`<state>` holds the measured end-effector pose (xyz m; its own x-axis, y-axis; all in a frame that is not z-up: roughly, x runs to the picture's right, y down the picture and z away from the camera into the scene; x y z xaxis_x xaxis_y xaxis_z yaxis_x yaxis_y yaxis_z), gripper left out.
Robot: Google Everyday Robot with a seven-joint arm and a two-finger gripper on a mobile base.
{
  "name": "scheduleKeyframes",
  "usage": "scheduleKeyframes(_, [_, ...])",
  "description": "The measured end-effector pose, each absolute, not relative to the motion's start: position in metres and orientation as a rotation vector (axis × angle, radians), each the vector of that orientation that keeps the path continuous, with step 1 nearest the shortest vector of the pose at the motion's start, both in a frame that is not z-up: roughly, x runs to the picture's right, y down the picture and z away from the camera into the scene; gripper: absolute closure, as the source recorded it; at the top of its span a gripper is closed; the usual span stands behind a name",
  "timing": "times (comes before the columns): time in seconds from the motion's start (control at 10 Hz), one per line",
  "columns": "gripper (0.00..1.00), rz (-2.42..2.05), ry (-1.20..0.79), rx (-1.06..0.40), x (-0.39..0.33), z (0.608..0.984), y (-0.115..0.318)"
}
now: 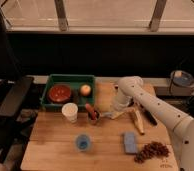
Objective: Wipe table surface with towel
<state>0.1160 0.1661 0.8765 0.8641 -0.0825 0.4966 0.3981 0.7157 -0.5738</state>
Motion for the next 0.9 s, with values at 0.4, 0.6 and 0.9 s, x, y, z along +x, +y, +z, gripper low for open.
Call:
scheduleKeyframes(0.4, [1.00, -0.238, -0.422, -0.790, 0.151, 0.846, 0.189])
scheduleKeyframes(0.6, [1.00, -0.221, -0.384, -0.825, 0.177, 0.842, 0.191])
scheduleKeyframes(0.9, [1.00, -0.242, -0.329, -0.818, 0.195, 0.853, 0.168])
